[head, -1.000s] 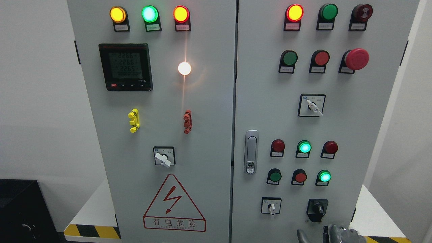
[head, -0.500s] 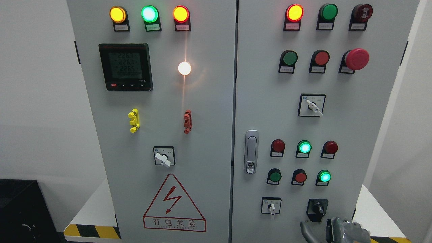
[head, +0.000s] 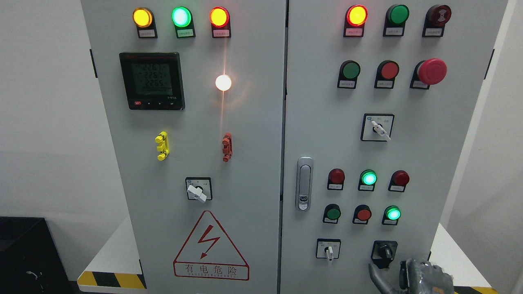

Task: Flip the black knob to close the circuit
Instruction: 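Raise the right hand up to the black rotary knob near the cabinet bottom, then grip the black knob with the right hand fingers and twist it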

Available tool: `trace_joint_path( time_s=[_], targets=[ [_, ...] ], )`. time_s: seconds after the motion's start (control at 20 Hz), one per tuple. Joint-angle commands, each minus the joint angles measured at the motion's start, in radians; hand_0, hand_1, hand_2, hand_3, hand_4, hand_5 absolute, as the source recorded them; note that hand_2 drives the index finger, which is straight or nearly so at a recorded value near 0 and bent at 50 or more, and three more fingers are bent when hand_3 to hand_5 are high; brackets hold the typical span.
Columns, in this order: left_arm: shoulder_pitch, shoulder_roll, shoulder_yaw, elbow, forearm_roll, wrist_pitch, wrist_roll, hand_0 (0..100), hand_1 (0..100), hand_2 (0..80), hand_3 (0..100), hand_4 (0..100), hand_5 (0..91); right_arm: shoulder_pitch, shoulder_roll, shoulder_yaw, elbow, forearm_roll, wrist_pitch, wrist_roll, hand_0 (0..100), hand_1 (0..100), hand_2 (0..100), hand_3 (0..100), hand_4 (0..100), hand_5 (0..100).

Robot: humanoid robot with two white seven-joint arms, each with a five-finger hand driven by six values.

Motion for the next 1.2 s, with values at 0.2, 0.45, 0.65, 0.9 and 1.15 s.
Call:
trace_joint_path(
  time_s=[0.2, 0.45, 0.65, 0.9, 1.15],
  targets=[
    [0.023, -0.001, 0.000, -0.029, 0.000, 0.000, 0.000, 12, 56, 0.0, 0, 0, 0.0, -0.017, -0.003, -0.017, 0.033, 0.002, 0.020, -0.003, 0, 0, 96, 100, 97, 95],
    [0.023, 0.001, 0.000, -0.029, 0.000, 0.000, 0.000, 12, 56, 0.0, 0, 0, 0.0, -0.023, -0.003, -0.022, 0.038, 0.002, 0.025, -0.003, 0, 0, 96, 100, 97, 95],
    [0.023, 0.001, 0.000, -0.029, 0.000, 0.000, 0.000, 12, 56, 0.0, 0, 0, 0.0, -0.022, -0.003, -0.025, 0.044, 0.002, 0.025, -0.003, 0, 0, 96, 100, 97, 94],
    [0.023, -0.001, 0.000, -0.029, 0.000, 0.000, 0.000, 12, 56, 0.0, 0, 0, 0.0, -0.019, -0.003, -0.032, 0.048, 0.009, 0.025, -0.003, 0, 1, 96, 100, 97, 94],
    [0.023, 0.001, 0.000, -0.029, 0.000, 0.000, 0.000, 12, 56, 0.0, 0, 0, 0.0, -0.023, -0.005, -0.039, 0.050, 0.009, 0.027, -0.001, 0, 2, 96, 100, 97, 94]
  ],
)
